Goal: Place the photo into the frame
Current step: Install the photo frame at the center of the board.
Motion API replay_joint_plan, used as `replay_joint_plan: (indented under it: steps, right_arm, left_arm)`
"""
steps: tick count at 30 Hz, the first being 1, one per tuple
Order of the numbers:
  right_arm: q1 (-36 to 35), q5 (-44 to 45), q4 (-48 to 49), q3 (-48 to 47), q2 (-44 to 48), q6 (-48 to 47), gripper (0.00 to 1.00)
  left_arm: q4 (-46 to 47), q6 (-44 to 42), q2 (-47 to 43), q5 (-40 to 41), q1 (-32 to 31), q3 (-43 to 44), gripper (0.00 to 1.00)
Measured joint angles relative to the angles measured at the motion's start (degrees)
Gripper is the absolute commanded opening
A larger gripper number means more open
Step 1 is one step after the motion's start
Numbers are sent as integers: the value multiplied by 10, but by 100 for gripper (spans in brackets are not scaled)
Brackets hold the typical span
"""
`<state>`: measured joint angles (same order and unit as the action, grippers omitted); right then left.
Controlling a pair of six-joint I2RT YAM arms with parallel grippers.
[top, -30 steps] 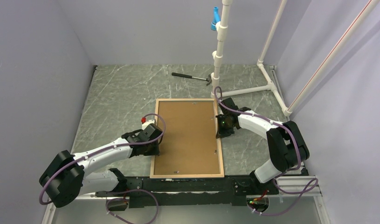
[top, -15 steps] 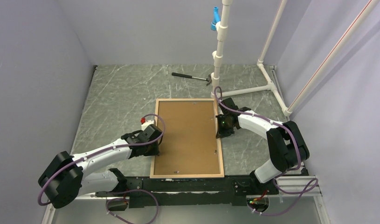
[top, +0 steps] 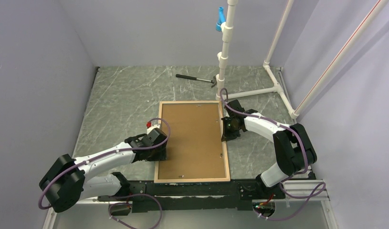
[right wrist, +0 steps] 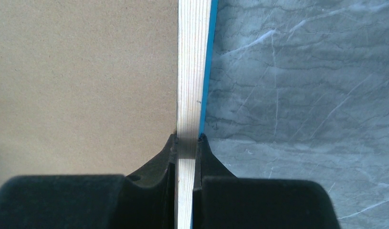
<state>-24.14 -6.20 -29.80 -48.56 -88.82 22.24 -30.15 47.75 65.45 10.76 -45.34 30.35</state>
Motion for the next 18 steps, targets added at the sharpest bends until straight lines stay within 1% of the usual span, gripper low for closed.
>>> replay_joint_plan:
  steps: [1, 4, 6, 7, 14, 15, 16, 17, 18]
  right_arm:
    - [-1, -2, 0, 0, 0, 0, 1]
    - [-4, 1, 1, 0, 0, -2, 2]
    - [-4, 1, 0, 0, 0, -2, 1]
    - [-4, 2, 0, 0, 0, -2, 1]
    - [-3, 2, 0, 0, 1, -2, 2]
    - [-3, 2, 0, 0, 1, -2, 2]
    - [-3, 2, 0, 0, 1, -2, 3]
    - [-3, 2, 0, 0, 1, -2, 5]
    - [-3, 2, 0, 0, 2, -2, 7]
  left_arm:
    - [2, 0, 1, -1, -1, 0, 42]
    - [-5, 1, 4, 3, -6, 5, 17]
    - [-22, 2, 2, 16, -5, 9, 3]
    - [-23, 5, 2, 19, -6, 9, 0]
    - [-32, 11, -1, 26, -10, 12, 0]
    - [-32, 11, -2, 26, -10, 12, 5]
    - [-32, 11, -3, 26, -10, 12, 13]
    - [-32, 11, -4, 26, -10, 12, 37]
    - [-32, 11, -5, 26, -10, 12, 56]
